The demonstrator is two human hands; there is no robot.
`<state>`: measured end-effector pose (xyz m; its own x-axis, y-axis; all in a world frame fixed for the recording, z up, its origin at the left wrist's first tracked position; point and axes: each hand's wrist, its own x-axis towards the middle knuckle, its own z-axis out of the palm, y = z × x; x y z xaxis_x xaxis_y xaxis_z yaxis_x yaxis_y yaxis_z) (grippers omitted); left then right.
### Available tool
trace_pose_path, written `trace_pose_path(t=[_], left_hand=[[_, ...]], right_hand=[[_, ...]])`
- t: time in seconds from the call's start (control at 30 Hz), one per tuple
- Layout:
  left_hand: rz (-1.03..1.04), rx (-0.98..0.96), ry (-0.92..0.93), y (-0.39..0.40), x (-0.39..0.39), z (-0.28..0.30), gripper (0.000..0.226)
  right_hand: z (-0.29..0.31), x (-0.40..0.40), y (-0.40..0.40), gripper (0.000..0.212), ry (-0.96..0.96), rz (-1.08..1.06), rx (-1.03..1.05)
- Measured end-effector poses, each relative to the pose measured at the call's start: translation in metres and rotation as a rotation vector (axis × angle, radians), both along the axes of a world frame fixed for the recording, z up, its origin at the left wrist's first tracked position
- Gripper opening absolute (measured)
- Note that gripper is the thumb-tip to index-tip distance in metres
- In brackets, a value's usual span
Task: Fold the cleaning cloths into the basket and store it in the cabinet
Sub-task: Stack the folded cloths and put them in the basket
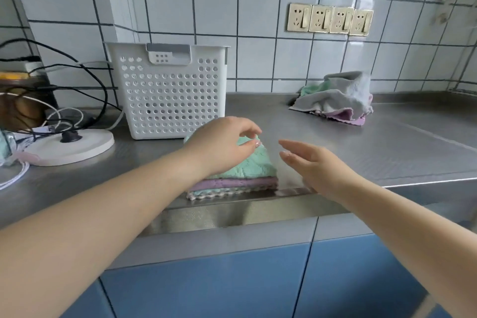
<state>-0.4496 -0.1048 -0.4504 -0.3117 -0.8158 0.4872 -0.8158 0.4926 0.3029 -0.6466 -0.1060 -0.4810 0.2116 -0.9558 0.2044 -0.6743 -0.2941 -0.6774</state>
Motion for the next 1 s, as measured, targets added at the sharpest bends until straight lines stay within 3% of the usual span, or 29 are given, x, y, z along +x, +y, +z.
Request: trace_pose_path(t=[0.2, 0.47, 0.63, 0.73, 0.77, 0.83, 0.9, 1.0], left_hand=[[0.166, 0.126, 0.109, -0.005, 0.035, 0.012, 0.028], [0.414, 0.594, 0.661, 0.010, 0.064, 0.020, 0.048], [0.540, 0.912, 0.900, 0.017, 0.069, 0.022, 0.065], [0.534, 1.074, 1.079, 0.015, 0.065, 0.022, 0.043], [0.516, 1.122, 1.138, 0.011, 0.065, 0.021, 0.026], [0.479, 1.164, 1.198, 0.007, 0.066, 0.019, 0.013], [0.482, 1.188, 1.249, 0.002, 0.070, 0.019, 0.011], [0.495, 1.222, 1.345, -0.001, 0.072, 0.023, 0.014]], right_hand=[[0.027, 0.010, -0.008, 0.047, -0.051, 0.078, 0.135], [0.045, 0.019, -0.018, 0.053, -0.146, -0.019, 0.509], [0.041, 0.032, -0.023, 0.064, -0.251, -0.111, 0.713], [0.037, 0.038, -0.033, 0.083, -0.311, -0.169, 0.783], [0.039, 0.043, -0.037, 0.080, -0.343, -0.196, 0.826], [0.047, 0.050, -0.042, 0.052, -0.406, -0.243, 0.907], [0.053, 0.054, -0.047, 0.036, -0.419, -0.233, 0.962], [0.063, 0.055, -0.052, 0.027, -0.508, -0.228, 1.022]])
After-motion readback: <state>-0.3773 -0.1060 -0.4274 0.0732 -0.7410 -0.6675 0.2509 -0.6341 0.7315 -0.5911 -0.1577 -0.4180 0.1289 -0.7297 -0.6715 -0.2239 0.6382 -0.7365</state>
